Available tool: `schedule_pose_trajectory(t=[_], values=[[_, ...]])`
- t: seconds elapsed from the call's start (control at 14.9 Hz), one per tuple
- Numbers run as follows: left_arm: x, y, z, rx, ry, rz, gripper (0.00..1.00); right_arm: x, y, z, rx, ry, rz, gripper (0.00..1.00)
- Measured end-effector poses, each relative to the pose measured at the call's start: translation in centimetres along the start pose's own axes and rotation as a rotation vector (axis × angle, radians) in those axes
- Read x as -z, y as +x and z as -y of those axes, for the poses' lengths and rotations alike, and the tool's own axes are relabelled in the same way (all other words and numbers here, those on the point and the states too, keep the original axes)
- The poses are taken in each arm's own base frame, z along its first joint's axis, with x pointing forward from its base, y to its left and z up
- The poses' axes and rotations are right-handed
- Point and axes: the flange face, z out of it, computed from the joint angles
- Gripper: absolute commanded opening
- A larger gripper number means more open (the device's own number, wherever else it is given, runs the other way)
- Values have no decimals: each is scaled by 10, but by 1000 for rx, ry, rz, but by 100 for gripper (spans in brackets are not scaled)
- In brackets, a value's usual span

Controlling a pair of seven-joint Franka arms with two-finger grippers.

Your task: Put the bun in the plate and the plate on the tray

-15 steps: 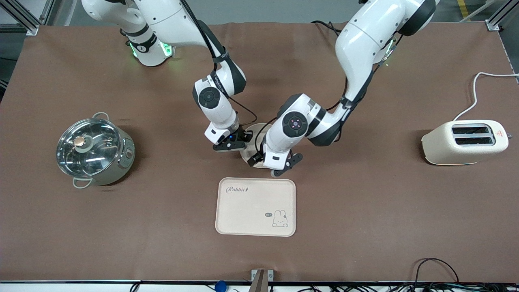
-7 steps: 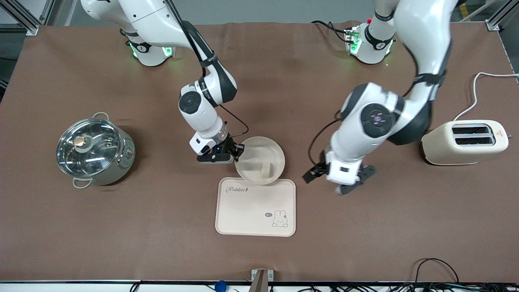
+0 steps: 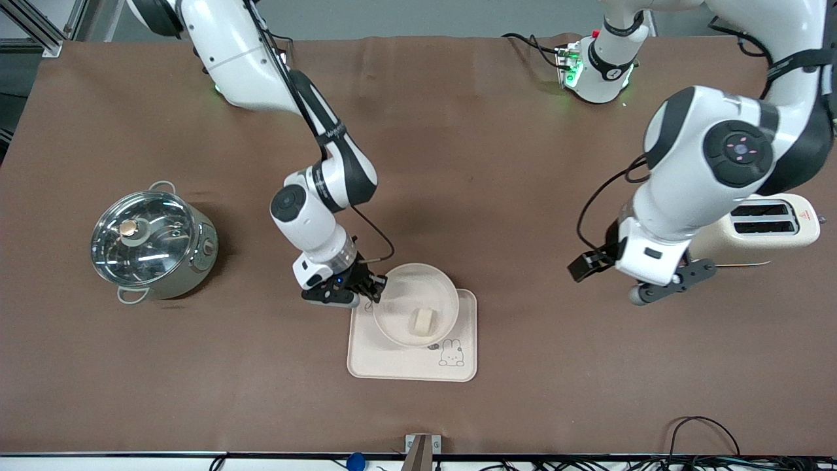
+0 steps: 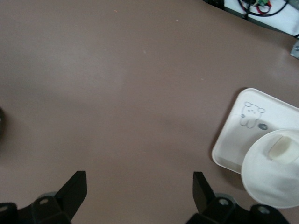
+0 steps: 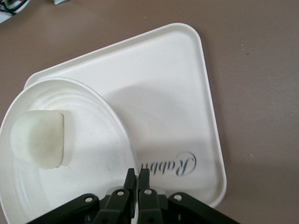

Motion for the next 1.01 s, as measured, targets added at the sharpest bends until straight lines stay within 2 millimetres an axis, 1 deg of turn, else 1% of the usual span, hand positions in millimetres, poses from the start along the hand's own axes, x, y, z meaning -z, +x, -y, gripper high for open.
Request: schedule_pose_trajectory(t=[0.07, 0.13, 0.2, 0.27, 0.34, 0.4, 0.54, 0.61, 0.67, 0.74, 0.81, 0.87, 1.01], values=[[6, 3, 13, -19, 20, 9, 100, -12, 4, -4, -11, -3, -3, 0], [15, 6, 27, -42, 34, 16, 100, -22, 10, -10, -20, -7, -6, 7], [27, 7, 40, -70, 43, 18, 100, -29, 15, -16, -28, -11, -10, 46], [42, 7, 53, -107, 51, 18, 100, -33, 21, -21, -35, -13, -14, 77], [57, 6, 66, -144, 62, 21, 100, -32, 25, -23, -39, -11, -19, 94], [70, 3, 79, -178, 72, 27, 100, -30, 28, -23, -42, -8, -23, 100], [96, -2, 100, -255, 83, 19, 100, -25, 33, -19, -42, -5, -12, 100], [105, -5, 110, -291, 89, 13, 100, -19, 37, -17, -43, -10, 14, 100], [112, -10, 118, -327, 94, 12, 100, -6, 46, -17, -47, -15, 41, 100], [115, -15, 125, -347, 95, 15, 100, 15, 59, -18, -49, -16, 67, 100], [117, -21, 132, -353, 90, 22, 100, 40, 76, -24, -48, -16, 95, 100], [118, -27, 138, -353, 82, 30, 100, 69, 95, -35, -40, -14, 123, 100], [119, -37, 146, -344, 79, 39, 100, 126, 128, -67, -29, -15, 170, 100]])
